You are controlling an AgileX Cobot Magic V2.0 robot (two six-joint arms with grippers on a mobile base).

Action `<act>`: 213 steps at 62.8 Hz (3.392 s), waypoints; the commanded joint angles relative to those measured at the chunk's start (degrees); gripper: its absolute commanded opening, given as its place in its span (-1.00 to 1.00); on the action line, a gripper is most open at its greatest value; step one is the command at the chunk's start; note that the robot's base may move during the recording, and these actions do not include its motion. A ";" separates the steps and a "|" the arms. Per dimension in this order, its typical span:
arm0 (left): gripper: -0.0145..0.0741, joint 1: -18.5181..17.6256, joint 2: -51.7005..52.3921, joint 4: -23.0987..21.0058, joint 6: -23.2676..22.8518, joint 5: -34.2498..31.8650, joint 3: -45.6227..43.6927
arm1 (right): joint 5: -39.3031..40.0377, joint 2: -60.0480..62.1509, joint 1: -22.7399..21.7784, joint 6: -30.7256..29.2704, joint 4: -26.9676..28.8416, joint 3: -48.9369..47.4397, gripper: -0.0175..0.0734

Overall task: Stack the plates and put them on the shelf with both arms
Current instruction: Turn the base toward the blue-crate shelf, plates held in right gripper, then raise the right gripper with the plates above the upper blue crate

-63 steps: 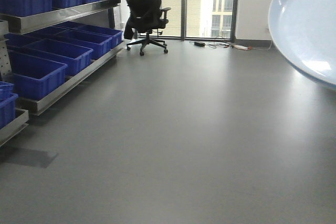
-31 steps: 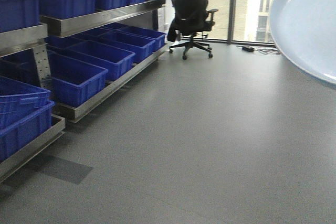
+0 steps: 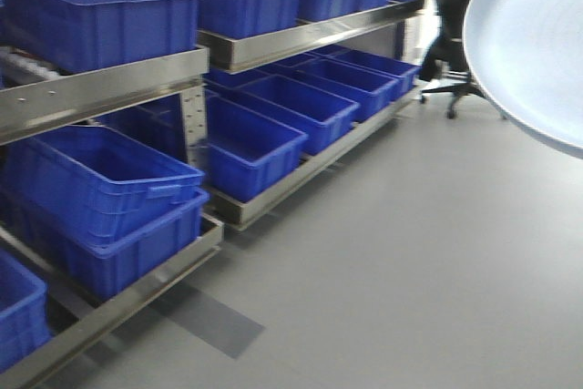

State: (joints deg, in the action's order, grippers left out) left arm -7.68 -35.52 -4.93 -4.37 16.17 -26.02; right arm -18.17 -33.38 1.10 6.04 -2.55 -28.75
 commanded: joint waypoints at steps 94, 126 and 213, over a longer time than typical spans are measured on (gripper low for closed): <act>-0.47 -0.04 0.01 -0.24 -0.49 -4.83 -1.59 | 6.03 -0.07 -0.21 -0.27 -0.24 -1.86 -0.51; -0.47 -0.04 0.01 -0.24 -0.49 -4.83 -1.59 | 6.03 -0.07 -0.21 -0.27 -0.24 -1.86 -0.51; -0.47 -0.04 0.01 -0.24 -0.49 -4.83 -1.59 | 6.03 -0.07 -0.21 -0.27 -0.24 -1.86 -0.51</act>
State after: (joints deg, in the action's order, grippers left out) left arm -7.68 -35.52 -4.93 -4.37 16.17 -26.02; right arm -18.17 -33.38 1.10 6.04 -2.55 -28.75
